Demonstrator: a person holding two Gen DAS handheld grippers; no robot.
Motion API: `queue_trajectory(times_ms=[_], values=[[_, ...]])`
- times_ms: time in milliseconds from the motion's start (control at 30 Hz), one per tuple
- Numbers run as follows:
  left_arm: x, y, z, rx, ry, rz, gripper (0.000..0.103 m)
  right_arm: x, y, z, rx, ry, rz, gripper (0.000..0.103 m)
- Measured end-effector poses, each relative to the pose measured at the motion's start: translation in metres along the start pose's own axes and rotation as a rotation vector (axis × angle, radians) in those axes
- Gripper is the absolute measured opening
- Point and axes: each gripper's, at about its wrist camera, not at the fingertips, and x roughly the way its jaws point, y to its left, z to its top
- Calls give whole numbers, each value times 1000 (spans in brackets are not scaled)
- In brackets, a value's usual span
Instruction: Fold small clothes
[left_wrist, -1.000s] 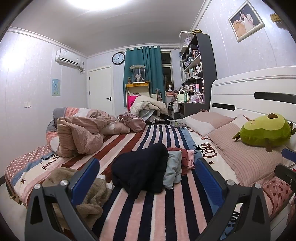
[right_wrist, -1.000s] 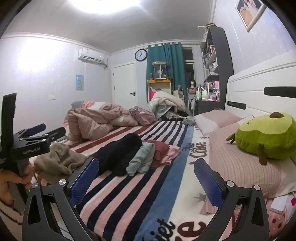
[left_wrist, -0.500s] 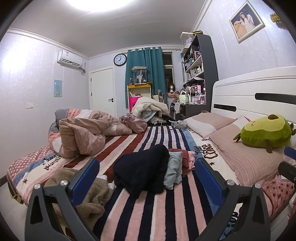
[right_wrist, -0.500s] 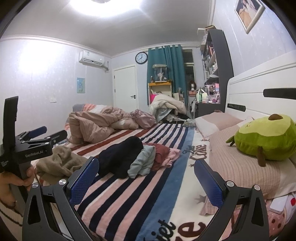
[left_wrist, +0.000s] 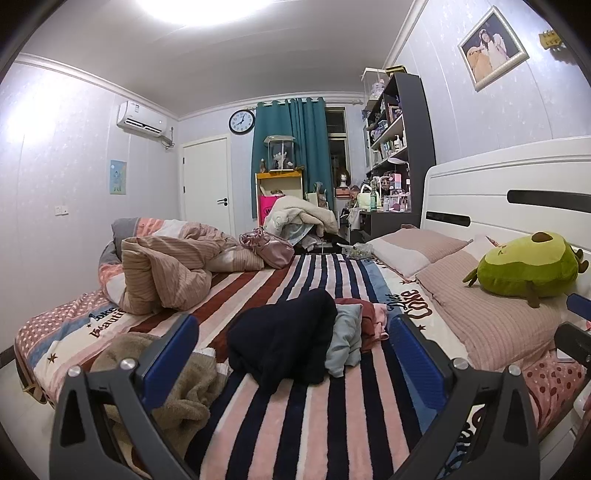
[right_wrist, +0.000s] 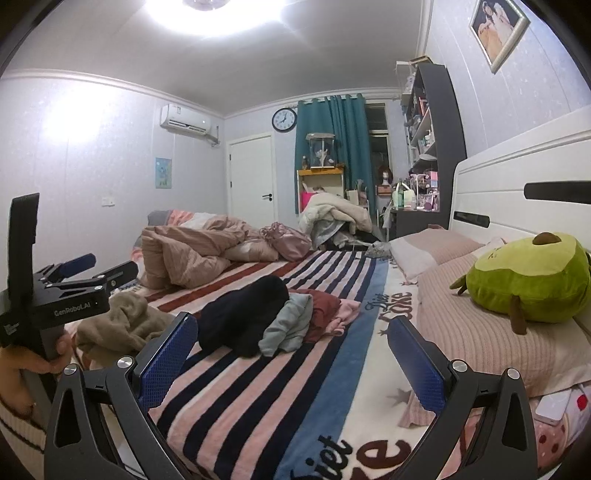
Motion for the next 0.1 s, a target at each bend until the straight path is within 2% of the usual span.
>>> queue_trajectory(times_ms=[100], values=[[-5, -2, -1, 7, -3, -7, 102, -1, 1, 0, 0, -1, 1, 103]])
